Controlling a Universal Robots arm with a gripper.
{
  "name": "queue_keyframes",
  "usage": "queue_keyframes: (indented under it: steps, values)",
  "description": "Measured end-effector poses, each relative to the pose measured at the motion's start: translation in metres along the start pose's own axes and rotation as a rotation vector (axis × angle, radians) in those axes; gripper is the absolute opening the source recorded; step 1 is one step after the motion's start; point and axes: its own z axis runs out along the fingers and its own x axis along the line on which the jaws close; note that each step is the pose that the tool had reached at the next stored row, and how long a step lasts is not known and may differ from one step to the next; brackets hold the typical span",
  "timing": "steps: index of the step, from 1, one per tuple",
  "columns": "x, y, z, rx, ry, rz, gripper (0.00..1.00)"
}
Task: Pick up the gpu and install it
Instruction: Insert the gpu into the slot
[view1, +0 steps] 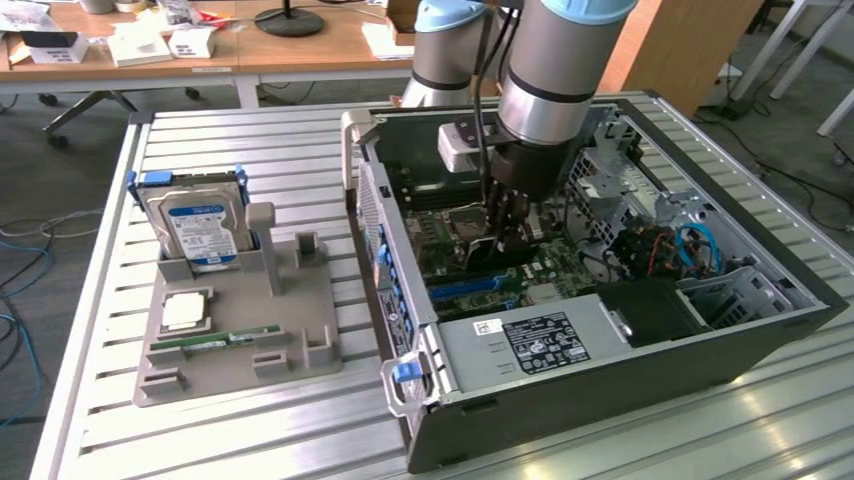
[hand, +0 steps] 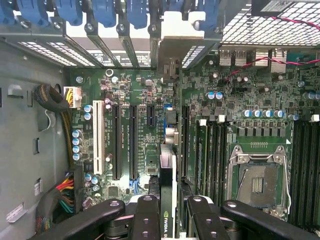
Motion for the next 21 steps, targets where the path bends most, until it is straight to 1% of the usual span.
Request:
queue_keyframes:
  steps: [4, 11, 21]
  values:
    - [0.0000, 0.0007, 0.0036, 0.0000, -0.0001, 0.000, 0.26]
    - [0.0001, 0.0008, 0.0047, 0.0001, -0.0001, 0.000, 0.26]
    - [0.0002, 0.0014, 0.0101, 0.0000, 0.0001, 0.000, 0.26]
